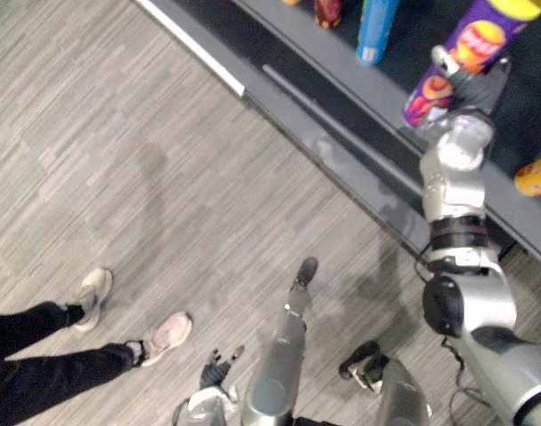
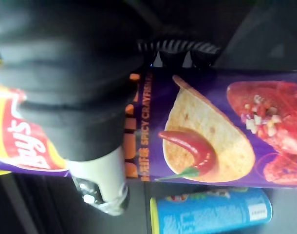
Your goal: Put the gum and the chips on the shelf.
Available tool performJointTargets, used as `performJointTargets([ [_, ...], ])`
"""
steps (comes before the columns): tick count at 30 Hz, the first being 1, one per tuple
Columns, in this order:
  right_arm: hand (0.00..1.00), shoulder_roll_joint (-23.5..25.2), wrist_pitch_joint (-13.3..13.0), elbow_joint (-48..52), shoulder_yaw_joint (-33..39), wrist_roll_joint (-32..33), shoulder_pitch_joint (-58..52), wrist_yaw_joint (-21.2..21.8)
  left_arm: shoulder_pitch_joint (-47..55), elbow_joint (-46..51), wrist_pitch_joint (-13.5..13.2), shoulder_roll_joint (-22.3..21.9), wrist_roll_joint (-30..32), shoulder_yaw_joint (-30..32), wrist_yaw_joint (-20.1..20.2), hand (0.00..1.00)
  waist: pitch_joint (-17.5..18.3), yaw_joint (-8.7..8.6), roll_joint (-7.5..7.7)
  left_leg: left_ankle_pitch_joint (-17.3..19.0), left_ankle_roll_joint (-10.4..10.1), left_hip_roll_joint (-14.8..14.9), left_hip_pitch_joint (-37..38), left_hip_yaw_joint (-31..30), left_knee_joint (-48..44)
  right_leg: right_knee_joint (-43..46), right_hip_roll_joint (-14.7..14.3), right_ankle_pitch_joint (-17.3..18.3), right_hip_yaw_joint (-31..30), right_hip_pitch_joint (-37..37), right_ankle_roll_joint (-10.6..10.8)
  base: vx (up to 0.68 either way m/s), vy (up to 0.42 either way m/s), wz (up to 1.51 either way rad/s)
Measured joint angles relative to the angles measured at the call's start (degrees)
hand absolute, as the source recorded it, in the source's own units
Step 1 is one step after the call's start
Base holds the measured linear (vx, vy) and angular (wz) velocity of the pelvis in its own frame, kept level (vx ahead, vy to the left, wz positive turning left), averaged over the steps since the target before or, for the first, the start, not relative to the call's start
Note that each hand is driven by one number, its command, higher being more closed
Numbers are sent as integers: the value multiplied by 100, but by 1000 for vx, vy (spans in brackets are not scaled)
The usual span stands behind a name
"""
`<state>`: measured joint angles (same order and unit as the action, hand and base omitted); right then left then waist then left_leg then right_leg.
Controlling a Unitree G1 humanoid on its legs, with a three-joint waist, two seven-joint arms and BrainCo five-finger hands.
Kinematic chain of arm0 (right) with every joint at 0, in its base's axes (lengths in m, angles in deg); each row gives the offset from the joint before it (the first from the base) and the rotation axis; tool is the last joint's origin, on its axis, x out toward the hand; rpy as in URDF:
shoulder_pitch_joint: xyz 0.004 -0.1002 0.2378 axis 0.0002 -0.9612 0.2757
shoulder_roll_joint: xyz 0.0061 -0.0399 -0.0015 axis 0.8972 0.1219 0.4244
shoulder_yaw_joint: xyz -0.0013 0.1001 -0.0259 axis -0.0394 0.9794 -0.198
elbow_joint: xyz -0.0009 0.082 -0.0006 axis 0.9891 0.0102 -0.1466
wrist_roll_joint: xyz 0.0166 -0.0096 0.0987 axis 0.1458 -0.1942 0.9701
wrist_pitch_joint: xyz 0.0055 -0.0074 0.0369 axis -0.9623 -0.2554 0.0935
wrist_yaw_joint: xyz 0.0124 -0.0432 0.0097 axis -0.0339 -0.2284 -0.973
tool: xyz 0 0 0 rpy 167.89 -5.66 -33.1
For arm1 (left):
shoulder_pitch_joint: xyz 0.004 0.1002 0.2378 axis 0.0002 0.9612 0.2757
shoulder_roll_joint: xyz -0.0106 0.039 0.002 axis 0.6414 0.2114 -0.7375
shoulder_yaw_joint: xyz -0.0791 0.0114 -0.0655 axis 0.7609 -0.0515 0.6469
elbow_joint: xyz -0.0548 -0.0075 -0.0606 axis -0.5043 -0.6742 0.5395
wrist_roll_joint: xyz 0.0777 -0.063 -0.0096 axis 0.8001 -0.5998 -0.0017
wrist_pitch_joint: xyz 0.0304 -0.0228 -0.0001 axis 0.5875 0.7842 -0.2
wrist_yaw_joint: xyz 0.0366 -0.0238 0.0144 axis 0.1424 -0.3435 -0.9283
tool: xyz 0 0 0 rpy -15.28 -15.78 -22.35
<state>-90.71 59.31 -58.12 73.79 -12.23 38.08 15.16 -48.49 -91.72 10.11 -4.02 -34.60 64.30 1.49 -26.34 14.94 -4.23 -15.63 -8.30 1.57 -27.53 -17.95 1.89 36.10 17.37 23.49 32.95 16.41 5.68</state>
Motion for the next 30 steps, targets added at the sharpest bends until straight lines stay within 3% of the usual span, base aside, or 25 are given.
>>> performJointTargets([
  [7, 100, -528, -2, -122, 214, 39, 329, -299, -150, 613, -127, -7, -441, -484, -25, 0, -138, 8, -190, -51, 11, -63, -462, 26, -44, 439, 184, 122, -86, 629, -49, -38, -32, -1],
  [14, 100, -931, -2, -153, 294, 47, 622, -526, -165, 1087, -247, -100, -445, -665, -84, 0, -210, 70, -349, -42, 0, -126, -887, 52, -213, 688, 300, 148, -131, 1083, -81, -8, -38, 0],
  [30, 100, -1463, -2, -119, -128, 36, 1044, -780, -200, 1425, -248, -248, -667, -614, -113, 0, -212, 58, -354, -69, 89, -357, -1525, 177, -413, 1266, 708, 235, -48, 1692, -74, 15, -47, 8],
])
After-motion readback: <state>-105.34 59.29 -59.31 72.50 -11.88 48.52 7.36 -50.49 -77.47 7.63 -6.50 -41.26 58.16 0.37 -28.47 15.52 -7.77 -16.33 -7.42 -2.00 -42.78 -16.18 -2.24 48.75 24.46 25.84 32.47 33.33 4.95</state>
